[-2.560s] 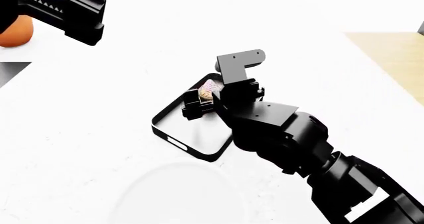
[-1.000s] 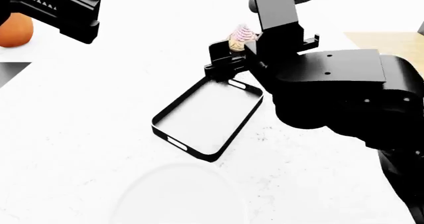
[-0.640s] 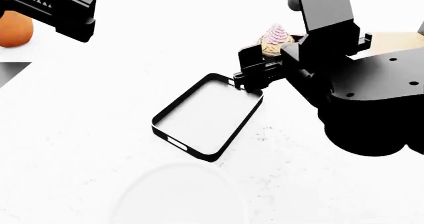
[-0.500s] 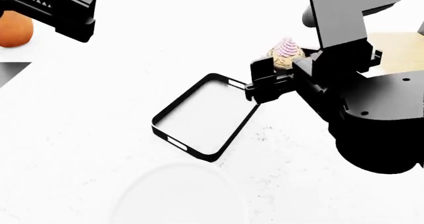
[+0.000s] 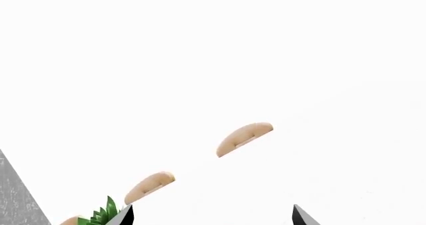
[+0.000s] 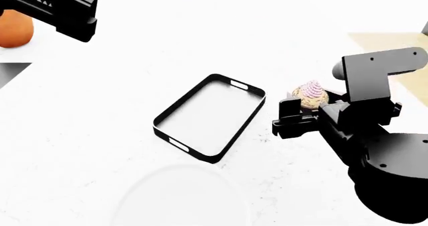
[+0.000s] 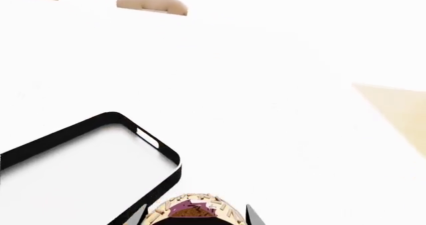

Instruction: Move the fresh-baked cupcake off the tray onto the counter, and place the bowl used for mixing into the sink.

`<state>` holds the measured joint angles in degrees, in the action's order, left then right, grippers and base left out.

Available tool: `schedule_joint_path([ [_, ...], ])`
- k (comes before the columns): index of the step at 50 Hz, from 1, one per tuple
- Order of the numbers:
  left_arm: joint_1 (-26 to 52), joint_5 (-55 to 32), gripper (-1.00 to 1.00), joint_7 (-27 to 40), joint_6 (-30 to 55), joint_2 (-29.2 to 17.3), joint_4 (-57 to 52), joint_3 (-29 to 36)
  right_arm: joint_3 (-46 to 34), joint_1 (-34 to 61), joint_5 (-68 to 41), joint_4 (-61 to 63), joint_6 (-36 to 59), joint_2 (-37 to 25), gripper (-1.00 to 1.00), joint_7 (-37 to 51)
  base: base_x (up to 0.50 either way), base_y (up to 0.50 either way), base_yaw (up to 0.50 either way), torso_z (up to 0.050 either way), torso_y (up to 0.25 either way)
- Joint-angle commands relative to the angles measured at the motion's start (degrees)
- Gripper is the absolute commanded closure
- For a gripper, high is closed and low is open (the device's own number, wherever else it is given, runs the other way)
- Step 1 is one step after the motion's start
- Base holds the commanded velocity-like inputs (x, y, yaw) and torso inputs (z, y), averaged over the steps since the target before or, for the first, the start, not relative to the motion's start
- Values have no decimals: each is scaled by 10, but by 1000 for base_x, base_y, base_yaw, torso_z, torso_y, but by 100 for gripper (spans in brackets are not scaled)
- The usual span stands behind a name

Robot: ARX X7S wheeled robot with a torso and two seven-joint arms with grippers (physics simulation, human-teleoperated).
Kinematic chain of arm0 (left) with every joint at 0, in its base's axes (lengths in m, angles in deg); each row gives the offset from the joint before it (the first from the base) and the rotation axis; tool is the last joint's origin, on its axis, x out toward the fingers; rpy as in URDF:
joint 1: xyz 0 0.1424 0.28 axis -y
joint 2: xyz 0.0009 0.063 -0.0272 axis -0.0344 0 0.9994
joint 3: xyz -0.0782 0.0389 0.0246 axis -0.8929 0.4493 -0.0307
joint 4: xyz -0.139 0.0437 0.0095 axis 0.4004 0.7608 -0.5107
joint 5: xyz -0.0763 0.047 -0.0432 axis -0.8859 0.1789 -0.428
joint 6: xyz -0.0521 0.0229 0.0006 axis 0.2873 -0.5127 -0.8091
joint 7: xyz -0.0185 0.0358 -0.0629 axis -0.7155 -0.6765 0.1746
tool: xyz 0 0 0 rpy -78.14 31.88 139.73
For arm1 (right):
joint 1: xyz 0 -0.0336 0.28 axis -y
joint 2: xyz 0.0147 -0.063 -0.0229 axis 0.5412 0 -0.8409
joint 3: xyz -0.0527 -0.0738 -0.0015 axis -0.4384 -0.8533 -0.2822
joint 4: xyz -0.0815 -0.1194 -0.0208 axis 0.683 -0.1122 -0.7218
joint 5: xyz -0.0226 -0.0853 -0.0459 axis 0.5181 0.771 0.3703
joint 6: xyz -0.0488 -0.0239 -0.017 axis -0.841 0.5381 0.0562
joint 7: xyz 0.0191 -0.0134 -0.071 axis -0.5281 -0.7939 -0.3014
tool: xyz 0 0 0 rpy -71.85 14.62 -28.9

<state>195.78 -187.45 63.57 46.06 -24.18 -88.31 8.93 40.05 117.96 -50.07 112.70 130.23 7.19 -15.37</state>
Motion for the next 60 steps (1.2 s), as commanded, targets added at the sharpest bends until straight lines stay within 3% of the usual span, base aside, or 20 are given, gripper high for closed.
schedule_joint_path([
  [1, -4, 7, -100, -6, -3, -2, -2, 3, 6, -64, 39, 15, -26, -24, 100, -21, 0, 0, 0, 0, 0],
  [60, 6, 11, -100, -7, -10, 5, 1, 23, -25, -162, 139, -32, -73, -9, 100, -88, 0, 0, 0, 0, 0],
])
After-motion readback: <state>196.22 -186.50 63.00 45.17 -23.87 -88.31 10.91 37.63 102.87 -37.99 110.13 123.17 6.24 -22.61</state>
